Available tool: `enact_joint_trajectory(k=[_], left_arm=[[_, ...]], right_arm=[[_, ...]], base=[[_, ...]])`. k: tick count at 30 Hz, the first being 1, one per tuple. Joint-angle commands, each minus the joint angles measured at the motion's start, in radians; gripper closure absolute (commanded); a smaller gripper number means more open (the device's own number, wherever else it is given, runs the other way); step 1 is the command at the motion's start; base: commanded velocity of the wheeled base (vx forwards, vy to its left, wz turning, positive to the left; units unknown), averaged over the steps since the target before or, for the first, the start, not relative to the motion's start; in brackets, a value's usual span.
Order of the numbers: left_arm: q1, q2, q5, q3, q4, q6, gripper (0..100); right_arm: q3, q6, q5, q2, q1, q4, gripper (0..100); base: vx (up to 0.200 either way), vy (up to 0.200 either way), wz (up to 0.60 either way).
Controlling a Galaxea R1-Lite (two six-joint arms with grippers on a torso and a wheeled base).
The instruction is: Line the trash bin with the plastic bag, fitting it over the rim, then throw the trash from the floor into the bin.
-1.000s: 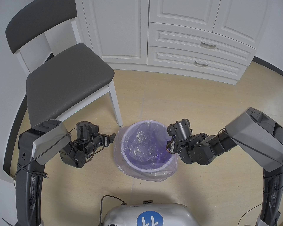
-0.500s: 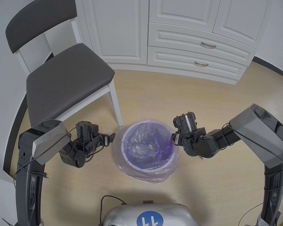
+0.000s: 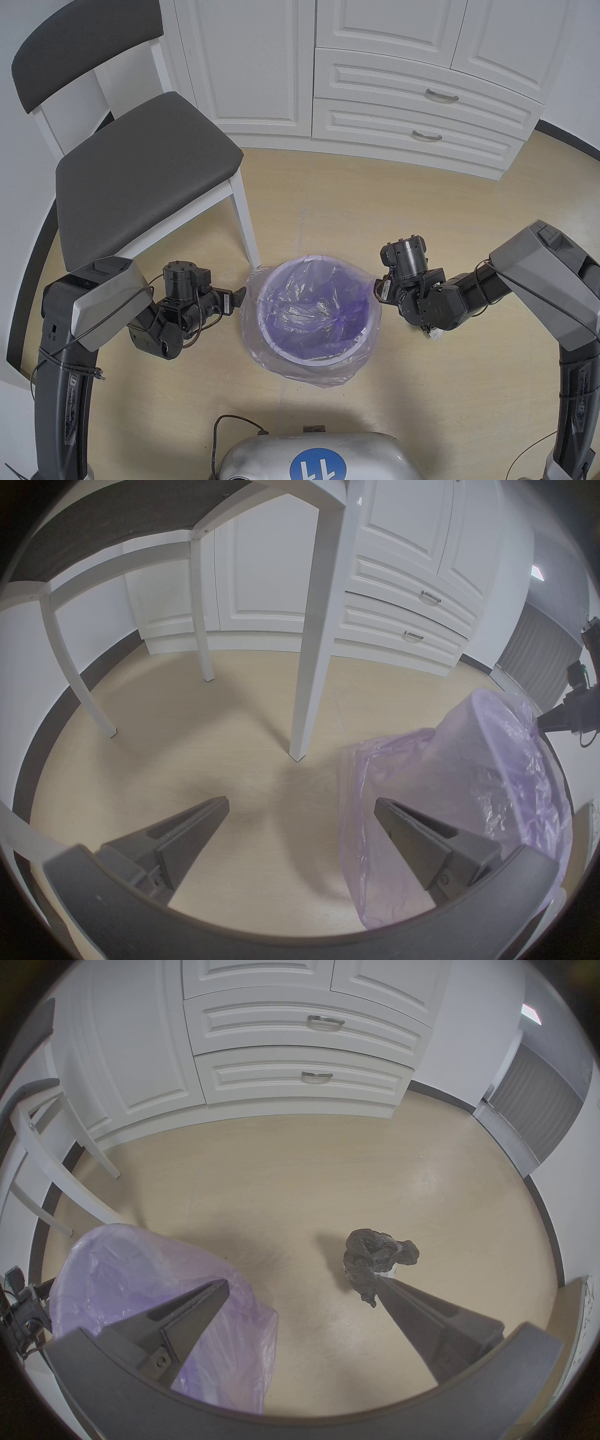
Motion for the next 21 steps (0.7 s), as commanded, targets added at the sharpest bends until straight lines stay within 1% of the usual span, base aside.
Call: enact_joint_trajectory(k=[1, 5, 13, 21], left_arm=[[-0.001, 0.012, 0.002, 0.001, 0.000, 0.000, 0], [-0.001, 0.021, 0.003, 0.000, 0.000, 0.000, 0], [-0.001, 0.041, 0.006, -0.011, 0.000, 0.000, 0], [-0.005, 0.081, 0.009, -0.046, 0.003, -0.002, 0]], right_arm=[[-0.001, 0.000, 0.005, 0.033, -0.006, -0.020, 0], [-0.001, 0.001, 0.025, 0.074, -0.008, -0.067, 0], [-0.001, 0.021, 0.037, 0.126, -0.031, -0.093, 0], [0.007, 0.023, 0.039, 0.094, -0.049, -0.104, 0]], base=[[0.000, 0.000, 0.00], [0.000, 0.000, 0.00], [0.000, 0.000, 0.00], [0.000, 0.000, 0.00]])
